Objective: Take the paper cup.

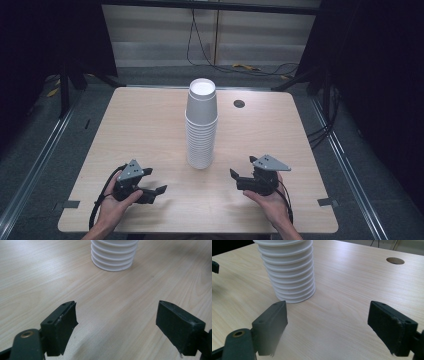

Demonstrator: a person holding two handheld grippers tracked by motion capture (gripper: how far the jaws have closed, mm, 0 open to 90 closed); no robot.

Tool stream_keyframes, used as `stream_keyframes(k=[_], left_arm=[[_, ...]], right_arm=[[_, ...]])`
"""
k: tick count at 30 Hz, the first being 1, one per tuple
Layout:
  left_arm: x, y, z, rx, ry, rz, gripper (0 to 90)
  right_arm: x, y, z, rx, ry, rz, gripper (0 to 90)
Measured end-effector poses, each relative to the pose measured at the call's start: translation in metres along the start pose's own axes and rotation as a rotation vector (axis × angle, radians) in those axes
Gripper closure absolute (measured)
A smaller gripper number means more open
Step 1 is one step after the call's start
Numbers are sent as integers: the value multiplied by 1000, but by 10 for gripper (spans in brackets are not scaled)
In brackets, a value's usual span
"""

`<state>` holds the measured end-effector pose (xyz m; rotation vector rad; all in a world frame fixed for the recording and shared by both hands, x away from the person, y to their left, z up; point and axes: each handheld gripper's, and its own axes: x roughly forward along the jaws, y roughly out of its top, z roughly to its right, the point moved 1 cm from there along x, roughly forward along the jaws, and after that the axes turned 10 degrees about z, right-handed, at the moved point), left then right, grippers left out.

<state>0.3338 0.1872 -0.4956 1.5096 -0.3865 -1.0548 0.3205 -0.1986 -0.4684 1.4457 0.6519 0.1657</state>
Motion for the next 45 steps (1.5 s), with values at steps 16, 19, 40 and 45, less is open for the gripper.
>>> stream_keyframes(k=[16, 19, 40, 45], left_arm=[[3, 0, 1, 3, -24, 10, 158], [0, -1, 0, 10, -23, 6, 158], [-6, -3, 0, 34, -9, 3, 159], [-6, -4, 1, 35, -10, -1, 159]], right_arm=[[1, 5, -10, 1, 76, 24, 155], [0, 9, -14, -3, 111, 25, 155], [7, 59, -17, 6, 197, 54, 161], [13, 67, -17, 1, 218, 70, 141]])
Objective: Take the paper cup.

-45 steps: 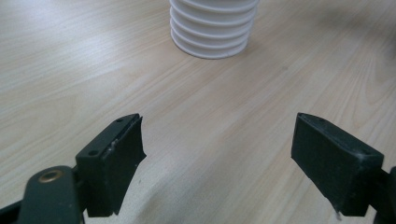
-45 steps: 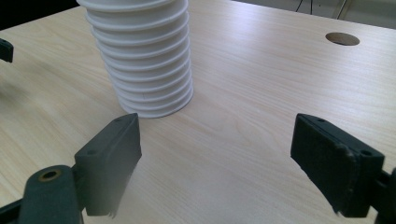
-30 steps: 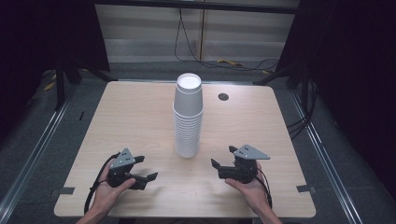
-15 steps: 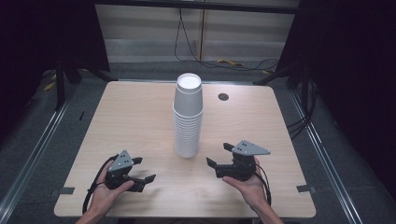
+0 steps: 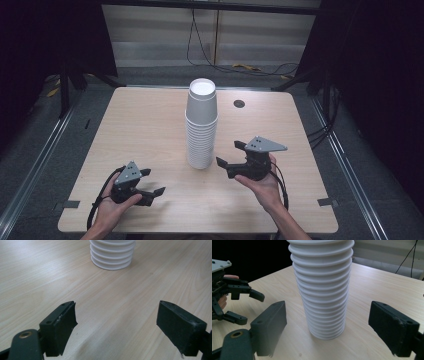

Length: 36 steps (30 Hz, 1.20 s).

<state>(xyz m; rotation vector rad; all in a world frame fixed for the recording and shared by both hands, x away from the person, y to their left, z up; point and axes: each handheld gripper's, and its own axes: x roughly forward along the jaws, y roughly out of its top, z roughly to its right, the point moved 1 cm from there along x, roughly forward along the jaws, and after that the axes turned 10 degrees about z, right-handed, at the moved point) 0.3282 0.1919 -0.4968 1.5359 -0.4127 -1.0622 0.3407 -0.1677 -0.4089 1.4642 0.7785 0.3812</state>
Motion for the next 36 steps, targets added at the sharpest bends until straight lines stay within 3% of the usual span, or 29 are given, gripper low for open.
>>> stream_keyframes(k=[5, 14, 16, 21, 24, 36], left_arm=[[1, 1, 1, -2, -3, 3, 160], [4, 2, 1, -20, -19, 11, 161], [4, 2, 2, -30, -23, 18, 161], [4, 3, 2, -3, -11, 19, 161], [5, 2, 1, -14, -13, 15, 161], [6, 2, 3, 3, -16, 3, 165]], right_arm=[[-1, 15, 0, 3, 26, 2, 147], [-1, 43, -5, -18, 88, 52, 146], [-1, 47, -7, -23, 95, 64, 148], [1, 59, -5, -14, 97, 75, 147], [5, 66, -3, -16, 106, 81, 147], [19, 95, 0, -28, 126, 72, 141]])
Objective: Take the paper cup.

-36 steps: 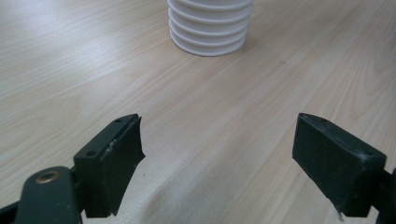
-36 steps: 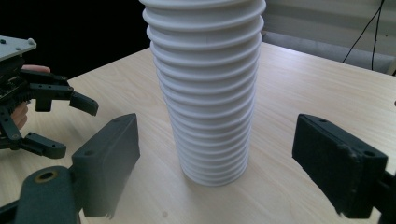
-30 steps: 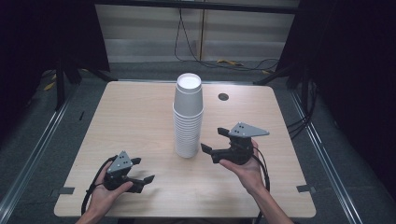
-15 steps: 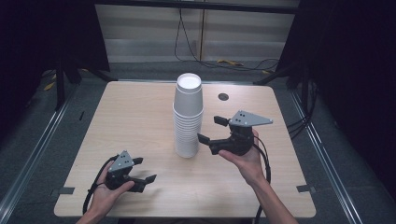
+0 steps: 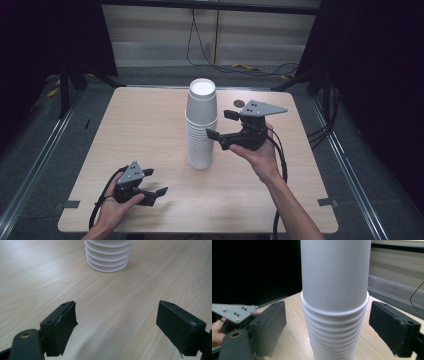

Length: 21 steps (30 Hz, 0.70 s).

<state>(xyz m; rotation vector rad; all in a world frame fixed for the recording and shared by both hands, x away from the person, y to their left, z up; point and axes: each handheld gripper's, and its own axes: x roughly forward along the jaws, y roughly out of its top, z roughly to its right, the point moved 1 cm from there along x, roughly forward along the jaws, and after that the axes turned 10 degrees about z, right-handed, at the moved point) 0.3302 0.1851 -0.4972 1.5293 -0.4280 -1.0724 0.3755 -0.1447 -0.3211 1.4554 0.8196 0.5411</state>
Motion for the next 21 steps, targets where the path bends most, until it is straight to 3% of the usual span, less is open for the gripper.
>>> stream_keyframes(k=[10, 21], left_arm=[[1, 0, -1, 6, 1, -9, 167], [2, -1, 0, 9, -5, -17, 168]], right_arm=[[6, 23, 5, -19, 17, 21, 140], [23, 39, 8, -45, 27, -28, 144]])
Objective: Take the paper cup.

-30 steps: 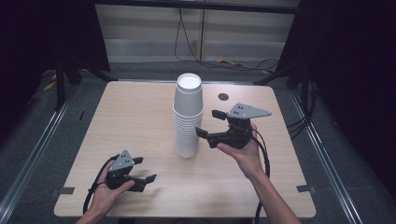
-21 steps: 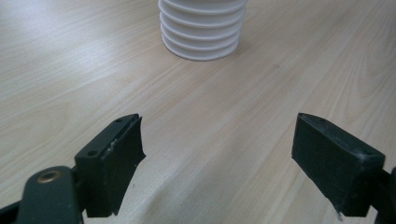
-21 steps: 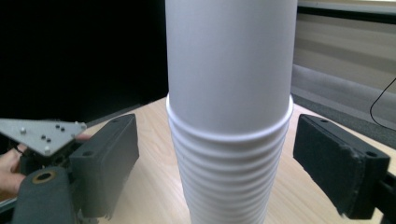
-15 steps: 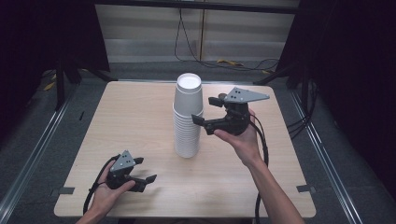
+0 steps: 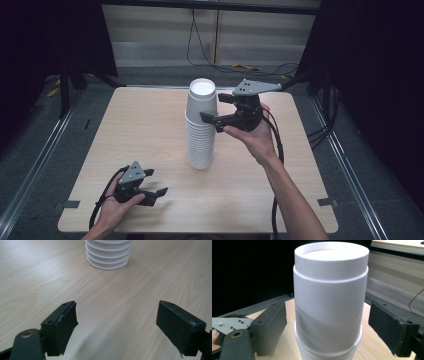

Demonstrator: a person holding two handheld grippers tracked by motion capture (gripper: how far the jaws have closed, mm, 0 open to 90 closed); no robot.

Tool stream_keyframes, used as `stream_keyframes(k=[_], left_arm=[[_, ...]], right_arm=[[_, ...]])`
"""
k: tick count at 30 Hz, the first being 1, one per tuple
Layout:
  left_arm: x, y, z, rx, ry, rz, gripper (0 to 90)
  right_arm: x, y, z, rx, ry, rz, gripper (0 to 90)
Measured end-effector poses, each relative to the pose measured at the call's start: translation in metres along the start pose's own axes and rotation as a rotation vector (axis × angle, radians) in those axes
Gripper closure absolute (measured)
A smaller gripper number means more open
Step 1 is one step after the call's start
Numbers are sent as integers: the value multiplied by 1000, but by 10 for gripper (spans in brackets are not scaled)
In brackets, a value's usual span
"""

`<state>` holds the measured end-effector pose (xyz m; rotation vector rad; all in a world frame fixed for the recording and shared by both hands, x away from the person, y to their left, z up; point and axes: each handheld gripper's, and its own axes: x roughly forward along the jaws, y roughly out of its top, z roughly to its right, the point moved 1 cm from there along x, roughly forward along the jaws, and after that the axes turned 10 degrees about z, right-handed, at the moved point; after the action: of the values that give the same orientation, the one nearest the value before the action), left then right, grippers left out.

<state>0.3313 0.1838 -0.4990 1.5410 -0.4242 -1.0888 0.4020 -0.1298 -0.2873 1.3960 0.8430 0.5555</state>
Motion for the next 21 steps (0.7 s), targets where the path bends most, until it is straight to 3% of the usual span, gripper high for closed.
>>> stream_keyframes(k=[5, 21], left_arm=[[0, 0, 1, 1, -2, -1, 168], [3, -1, 3, 9, -12, -12, 169]], right_arm=[[5, 8, -3, -21, -21, -20, 137], [35, 19, 5, 14, 10, -83, 137]])
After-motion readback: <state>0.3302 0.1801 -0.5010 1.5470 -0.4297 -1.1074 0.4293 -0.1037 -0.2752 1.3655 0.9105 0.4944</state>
